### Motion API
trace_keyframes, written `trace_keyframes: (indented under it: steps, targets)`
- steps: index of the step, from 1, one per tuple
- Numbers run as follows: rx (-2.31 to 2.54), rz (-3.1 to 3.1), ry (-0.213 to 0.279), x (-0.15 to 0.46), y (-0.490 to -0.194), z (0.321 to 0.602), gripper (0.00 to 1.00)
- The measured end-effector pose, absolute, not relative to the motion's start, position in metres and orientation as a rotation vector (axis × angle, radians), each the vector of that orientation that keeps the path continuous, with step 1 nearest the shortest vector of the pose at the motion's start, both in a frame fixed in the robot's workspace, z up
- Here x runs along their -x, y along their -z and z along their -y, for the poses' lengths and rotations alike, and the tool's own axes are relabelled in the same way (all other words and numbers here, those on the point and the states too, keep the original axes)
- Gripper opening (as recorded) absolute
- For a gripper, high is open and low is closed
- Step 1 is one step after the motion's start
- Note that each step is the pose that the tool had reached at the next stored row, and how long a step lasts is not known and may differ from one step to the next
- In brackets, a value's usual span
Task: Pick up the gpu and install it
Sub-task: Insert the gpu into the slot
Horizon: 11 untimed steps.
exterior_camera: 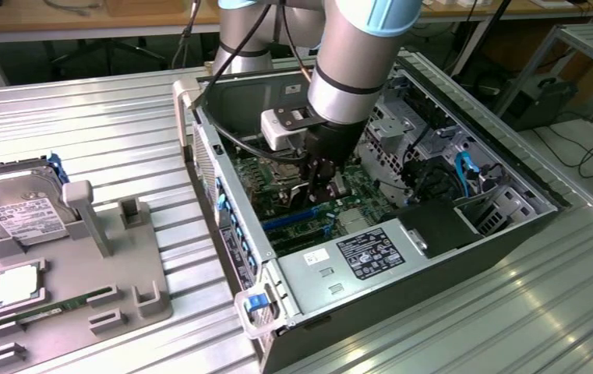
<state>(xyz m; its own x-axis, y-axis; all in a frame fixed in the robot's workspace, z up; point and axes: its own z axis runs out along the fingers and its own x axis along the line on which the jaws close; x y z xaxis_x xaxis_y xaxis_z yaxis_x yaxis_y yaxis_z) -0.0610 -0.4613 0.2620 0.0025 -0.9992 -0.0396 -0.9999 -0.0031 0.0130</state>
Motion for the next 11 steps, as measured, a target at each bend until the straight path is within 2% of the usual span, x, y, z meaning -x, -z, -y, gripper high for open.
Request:
trace_keyframes:
  steps: [11]
  targets:
    - [2.211, -2.205, -0.058, 0.0699, -0.2586, 0.4619, 0.27]
